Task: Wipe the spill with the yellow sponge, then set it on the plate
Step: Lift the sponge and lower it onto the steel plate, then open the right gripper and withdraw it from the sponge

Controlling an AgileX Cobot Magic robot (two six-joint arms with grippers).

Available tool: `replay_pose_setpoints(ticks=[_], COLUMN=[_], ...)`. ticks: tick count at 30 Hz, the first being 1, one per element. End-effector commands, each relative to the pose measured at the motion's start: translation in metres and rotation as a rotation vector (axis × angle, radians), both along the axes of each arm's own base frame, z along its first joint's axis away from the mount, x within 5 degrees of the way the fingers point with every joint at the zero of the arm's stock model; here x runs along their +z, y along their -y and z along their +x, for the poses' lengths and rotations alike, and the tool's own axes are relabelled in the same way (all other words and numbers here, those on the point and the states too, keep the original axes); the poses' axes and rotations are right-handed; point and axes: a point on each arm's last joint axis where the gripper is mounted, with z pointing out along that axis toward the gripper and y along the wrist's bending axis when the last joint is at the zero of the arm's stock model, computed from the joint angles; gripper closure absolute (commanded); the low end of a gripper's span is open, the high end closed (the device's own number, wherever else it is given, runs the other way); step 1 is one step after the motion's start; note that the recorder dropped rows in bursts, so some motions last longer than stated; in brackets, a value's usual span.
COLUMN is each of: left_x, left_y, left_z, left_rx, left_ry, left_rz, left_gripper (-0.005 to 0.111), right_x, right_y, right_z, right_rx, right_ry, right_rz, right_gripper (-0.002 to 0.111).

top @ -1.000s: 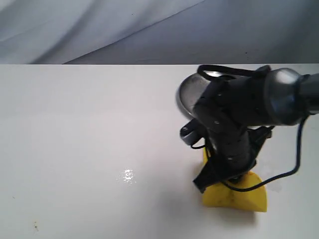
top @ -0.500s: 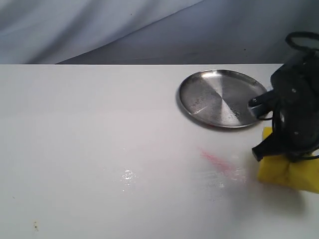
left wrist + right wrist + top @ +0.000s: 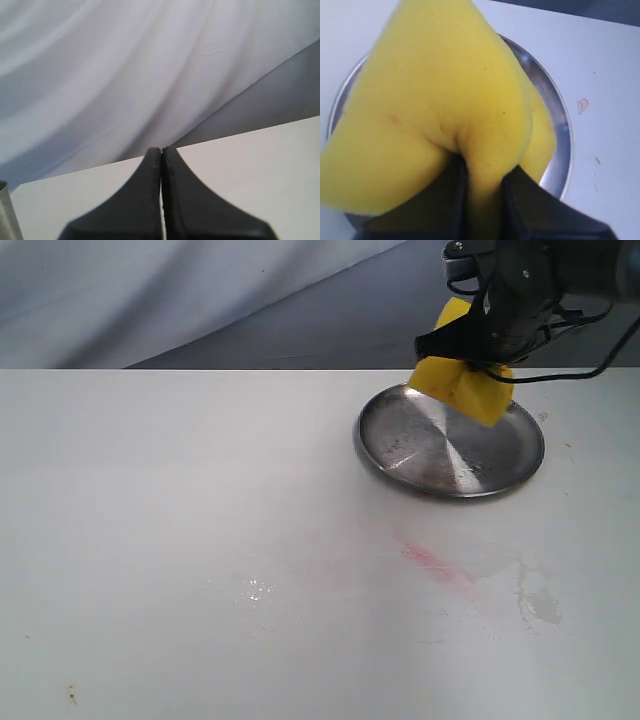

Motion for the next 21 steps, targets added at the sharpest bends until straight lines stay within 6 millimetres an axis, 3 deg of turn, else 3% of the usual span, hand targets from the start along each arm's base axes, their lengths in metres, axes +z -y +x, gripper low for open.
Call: replay_pose_setpoints(ticks=[1,7,12,18,20,21], left_x=[0.002,0.002,0.002,0.002,0.002,0.002], left_y=[0.0,0.0,0.0,0.0,0.0,0.0], left_z=[0.0,0.0,0.0,0.0,0.0,0.0], left_rx=[0.003,0.003,0.003,0.003,0.003,0.003], left_ry=[0.01,0.01,0.01,0.01,0.01,0.01], left_rz=[-0.017,-0.017,-0.017,-0.017,-0.017,-0.017], left_gripper=[0.107,0.107,0.107,0.107,0.107,0.107], right_x=[-0.019,-0.043,-0.043,-0.03,-0.019,-0.003], right_y=[-0.004,0.006,0.008,0.014,0.016,0.019], right_z=[0.026,0.041,0.042,0.033,0.027,0.02], right_rx=[-0.011,-0.04,-0.046,-0.085,-0.098,-0.095], right_ry=[0.03,0.003,0.004,-0.04,-0.058,-0.067], right_rz=[0.026,0.028,0.032,0.007,0.007,-0.011], right_gripper=[0.105,0.071,0.042,0.035,0.037,0.046])
